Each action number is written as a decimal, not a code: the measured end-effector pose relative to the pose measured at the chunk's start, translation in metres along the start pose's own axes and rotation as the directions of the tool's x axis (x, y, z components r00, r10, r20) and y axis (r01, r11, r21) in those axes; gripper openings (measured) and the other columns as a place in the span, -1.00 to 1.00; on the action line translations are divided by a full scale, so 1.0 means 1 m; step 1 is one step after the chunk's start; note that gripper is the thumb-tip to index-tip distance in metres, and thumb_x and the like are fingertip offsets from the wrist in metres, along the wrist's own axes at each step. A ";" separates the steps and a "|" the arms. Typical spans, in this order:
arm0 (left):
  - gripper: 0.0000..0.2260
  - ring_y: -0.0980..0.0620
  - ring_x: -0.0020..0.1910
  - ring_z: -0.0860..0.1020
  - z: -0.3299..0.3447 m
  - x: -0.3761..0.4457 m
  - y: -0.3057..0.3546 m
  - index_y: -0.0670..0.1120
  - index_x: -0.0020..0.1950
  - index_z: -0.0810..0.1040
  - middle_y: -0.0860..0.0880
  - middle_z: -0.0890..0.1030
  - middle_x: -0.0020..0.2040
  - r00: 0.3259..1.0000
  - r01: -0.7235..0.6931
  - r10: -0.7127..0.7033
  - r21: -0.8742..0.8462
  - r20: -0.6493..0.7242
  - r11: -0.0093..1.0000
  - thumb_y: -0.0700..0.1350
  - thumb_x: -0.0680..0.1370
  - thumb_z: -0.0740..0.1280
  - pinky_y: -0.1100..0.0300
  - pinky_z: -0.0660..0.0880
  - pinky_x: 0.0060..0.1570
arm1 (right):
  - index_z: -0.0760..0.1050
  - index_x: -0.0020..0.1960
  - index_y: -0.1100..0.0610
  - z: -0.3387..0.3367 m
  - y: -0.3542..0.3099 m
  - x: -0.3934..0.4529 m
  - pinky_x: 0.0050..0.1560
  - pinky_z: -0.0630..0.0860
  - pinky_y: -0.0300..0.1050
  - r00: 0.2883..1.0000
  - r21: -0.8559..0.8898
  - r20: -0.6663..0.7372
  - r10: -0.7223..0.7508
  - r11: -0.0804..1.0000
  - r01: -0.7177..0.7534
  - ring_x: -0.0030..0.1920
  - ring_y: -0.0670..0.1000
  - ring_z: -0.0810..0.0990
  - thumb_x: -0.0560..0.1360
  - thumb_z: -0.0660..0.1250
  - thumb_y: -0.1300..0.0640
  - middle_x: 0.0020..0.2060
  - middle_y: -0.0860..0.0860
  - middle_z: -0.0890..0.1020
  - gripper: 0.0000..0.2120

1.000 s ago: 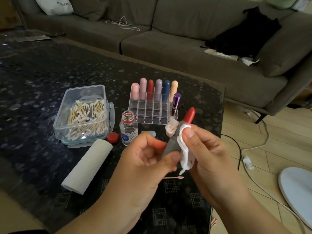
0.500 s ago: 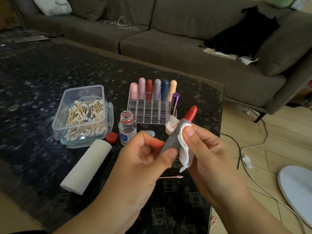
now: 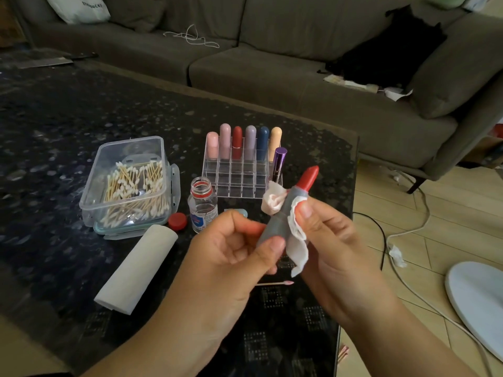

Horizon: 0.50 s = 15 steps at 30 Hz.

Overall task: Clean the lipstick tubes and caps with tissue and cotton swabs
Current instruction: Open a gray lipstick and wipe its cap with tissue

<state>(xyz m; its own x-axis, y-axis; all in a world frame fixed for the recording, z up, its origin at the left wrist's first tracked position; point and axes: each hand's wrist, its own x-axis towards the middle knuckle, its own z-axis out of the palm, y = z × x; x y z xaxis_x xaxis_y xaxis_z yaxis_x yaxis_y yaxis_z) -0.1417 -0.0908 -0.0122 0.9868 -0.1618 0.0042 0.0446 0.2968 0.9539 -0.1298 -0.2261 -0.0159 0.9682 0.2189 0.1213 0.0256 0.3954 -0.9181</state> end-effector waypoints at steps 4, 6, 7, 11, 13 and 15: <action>-0.62 0.07 -0.31 0.60 0.002 0.000 -0.002 -0.16 -0.18 0.48 -0.12 0.65 -0.29 0.997 -0.035 0.043 0.113 -0.069 0.993 -0.05 0.16 0.54 0.33 0.52 -0.31 | 0.65 -0.02 0.16 0.000 0.005 0.001 0.08 0.54 0.08 0.998 -0.086 -0.045 -0.034 0.996 0.030 -0.06 0.12 0.59 0.41 0.35 -0.05 -0.12 0.14 0.63 -0.70; -0.61 0.05 -0.26 0.63 0.000 0.000 -0.003 -0.14 -0.12 0.51 -0.10 0.66 -0.24 1.000 0.016 -0.014 0.104 -0.022 0.994 -0.01 0.25 0.61 0.31 0.54 -0.24 | 0.65 -0.11 0.15 0.000 0.001 0.001 -0.14 0.59 -0.01 0.998 -0.037 -0.062 0.014 0.999 -0.016 -0.22 0.11 0.60 0.39 0.31 -0.02 -0.24 0.13 0.64 -0.74; -0.64 0.03 -0.26 0.63 -0.001 0.000 -0.003 -0.13 -0.09 0.53 -0.09 0.66 -0.23 0.998 0.055 -0.057 0.068 0.023 0.996 0.05 0.30 0.53 0.28 0.54 -0.22 | 0.63 -0.14 0.17 0.000 -0.002 0.000 -0.29 0.57 -0.06 0.998 -0.020 -0.055 0.029 0.999 -0.030 -0.32 0.11 0.56 0.40 0.30 -0.02 -0.30 0.15 0.61 -0.73; -0.68 -0.04 -0.40 0.57 0.001 -0.001 0.000 -0.26 -0.11 0.53 -0.19 0.61 -0.31 0.978 0.196 -0.181 -0.157 0.102 0.968 0.03 0.47 0.36 0.21 0.53 -0.33 | 0.56 -0.18 0.24 0.001 -0.005 0.000 -0.53 0.43 -0.20 0.999 0.014 -0.034 0.033 0.999 -0.032 -0.56 0.01 0.43 0.46 0.24 0.00 -0.44 0.17 0.54 -0.69; -0.78 0.00 -0.43 0.55 0.002 -0.001 0.001 -0.20 -0.19 0.55 -0.18 0.61 -0.34 0.988 0.151 -0.145 -0.143 0.052 0.978 -0.06 0.32 0.37 0.25 0.52 -0.36 | 0.56 -0.18 0.24 0.003 -0.005 0.000 -0.50 0.44 -0.17 1.000 0.025 -0.013 0.027 0.999 -0.026 -0.53 0.04 0.45 0.47 0.23 0.02 -0.42 0.18 0.54 -0.71; -0.81 0.04 -0.42 0.56 0.002 -0.001 0.000 -0.15 -0.21 0.58 -0.13 0.63 -0.36 0.997 0.075 -0.075 -0.046 -0.006 0.996 -0.08 0.25 0.40 0.29 0.52 -0.34 | 0.59 -0.18 0.20 0.002 -0.002 0.001 -0.42 0.51 -0.12 1.000 -0.006 -0.011 0.012 1.000 -0.012 -0.45 0.12 0.49 0.46 0.23 0.02 -0.38 0.19 0.58 -0.72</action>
<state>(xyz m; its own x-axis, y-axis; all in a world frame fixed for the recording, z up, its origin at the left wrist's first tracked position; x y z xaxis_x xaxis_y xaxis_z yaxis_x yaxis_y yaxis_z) -0.1431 -0.0924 -0.0115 0.9816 -0.1780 -0.0693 0.1254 0.3267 0.9368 -0.1297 -0.2248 -0.0128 0.9712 0.2133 0.1063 0.0158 0.3874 -0.9218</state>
